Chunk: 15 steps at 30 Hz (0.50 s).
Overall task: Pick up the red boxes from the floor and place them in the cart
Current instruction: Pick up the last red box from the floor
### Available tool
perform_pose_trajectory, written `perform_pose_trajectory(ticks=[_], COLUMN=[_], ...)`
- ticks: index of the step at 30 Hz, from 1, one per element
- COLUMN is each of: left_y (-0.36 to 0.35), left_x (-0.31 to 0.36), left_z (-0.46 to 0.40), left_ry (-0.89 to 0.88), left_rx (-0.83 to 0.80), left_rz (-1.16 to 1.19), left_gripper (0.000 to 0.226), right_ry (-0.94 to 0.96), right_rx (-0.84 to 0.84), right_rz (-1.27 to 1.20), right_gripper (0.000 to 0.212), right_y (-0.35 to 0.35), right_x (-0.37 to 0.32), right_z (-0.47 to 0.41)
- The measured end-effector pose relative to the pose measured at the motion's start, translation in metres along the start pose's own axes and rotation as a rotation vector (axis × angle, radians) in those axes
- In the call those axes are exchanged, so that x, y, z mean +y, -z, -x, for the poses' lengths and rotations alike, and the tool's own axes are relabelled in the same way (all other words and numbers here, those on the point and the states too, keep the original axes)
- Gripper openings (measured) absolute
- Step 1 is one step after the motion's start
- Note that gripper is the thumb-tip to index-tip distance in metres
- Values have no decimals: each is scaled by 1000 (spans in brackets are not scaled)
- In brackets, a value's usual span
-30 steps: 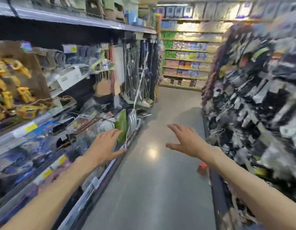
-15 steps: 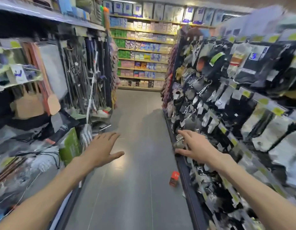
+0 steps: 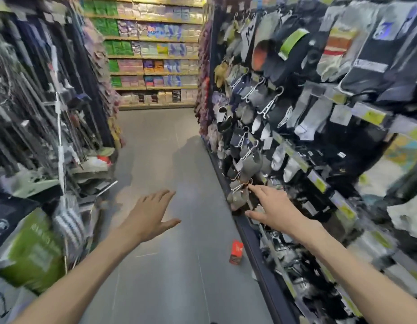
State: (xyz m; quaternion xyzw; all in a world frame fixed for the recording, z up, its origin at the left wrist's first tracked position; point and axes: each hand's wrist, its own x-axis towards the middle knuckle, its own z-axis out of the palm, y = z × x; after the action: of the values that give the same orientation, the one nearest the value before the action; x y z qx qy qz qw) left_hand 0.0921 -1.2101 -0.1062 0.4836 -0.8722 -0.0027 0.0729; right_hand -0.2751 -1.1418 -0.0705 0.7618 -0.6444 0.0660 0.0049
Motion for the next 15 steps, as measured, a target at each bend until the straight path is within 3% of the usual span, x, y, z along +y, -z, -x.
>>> perform_pose_trajectory(ticks=[6, 11, 15], left_y=[-71, -128, -181], left_x=[-35, -58, -84], left_z=[-118, -179, -228], left_ry=[22, 48, 75], left_rx=[-55, -127, -200], left_rz=[64, 114, 151], left_gripper=[90, 88, 87], right_ry=[-32, -95, -149], right_rx=[-107, -233, -299], right_rz=[-99, -129, -156], right_gripper=[67, 80, 79], right_y=[-62, -123, -177], right_x=[60, 101, 122], right_z=[-106, -179, -224])
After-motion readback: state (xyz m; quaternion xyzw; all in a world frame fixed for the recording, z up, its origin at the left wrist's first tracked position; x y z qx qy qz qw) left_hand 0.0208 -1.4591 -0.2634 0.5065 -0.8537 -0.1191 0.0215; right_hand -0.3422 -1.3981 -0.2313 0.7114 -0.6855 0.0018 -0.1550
